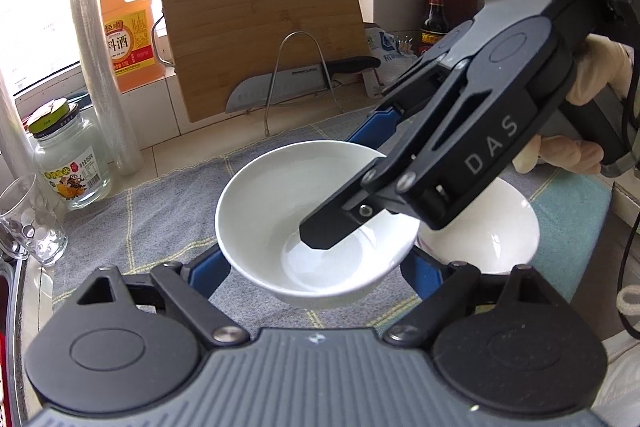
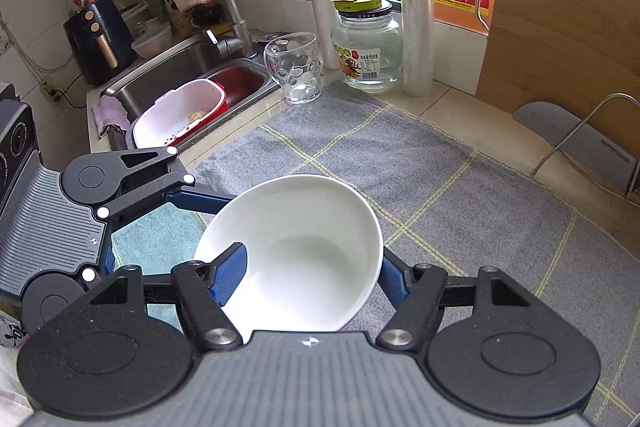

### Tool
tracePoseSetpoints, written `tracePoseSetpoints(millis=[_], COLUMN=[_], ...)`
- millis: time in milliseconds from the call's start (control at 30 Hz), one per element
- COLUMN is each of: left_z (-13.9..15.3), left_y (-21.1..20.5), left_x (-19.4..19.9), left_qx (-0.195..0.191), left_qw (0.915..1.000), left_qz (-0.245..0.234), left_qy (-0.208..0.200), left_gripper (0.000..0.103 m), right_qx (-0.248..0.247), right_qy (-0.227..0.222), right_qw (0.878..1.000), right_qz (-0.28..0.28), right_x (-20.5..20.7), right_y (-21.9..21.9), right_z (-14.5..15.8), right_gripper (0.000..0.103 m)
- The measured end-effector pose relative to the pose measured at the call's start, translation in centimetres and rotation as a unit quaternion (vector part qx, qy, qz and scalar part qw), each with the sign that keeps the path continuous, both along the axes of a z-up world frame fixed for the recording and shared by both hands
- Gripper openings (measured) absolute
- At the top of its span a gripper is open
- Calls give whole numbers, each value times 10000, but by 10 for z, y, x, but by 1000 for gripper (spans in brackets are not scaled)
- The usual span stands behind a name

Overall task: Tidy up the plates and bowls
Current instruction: 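Carry the bowl with the right tool and lower it onto the bowl stack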

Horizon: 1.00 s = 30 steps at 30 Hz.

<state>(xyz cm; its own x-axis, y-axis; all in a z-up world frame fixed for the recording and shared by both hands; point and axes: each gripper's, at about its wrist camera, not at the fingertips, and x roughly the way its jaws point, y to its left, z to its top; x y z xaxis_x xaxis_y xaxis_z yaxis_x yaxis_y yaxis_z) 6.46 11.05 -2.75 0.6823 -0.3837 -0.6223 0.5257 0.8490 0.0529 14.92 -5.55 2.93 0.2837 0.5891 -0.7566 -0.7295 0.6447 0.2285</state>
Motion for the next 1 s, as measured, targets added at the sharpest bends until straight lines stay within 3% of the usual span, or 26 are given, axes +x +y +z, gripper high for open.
tracePoseSetpoints(millis=[433,1000], left_z=[7,-11], left_y=[-31,-71], left_x=[-6,0], left_qx=[-93,-103], left_qw=[9971,9890], left_qz=[-753,-1446], left_qy=[7,294], left_gripper=[91,91], right_qx=[-136,-267], right_qy=[-128,56], right_qw=[9981,9909], right_qz=[-592,-1316], right_x=[-37,-56], right_y=[-55,-100], right_z=[14,-2], right_gripper=[75,75])
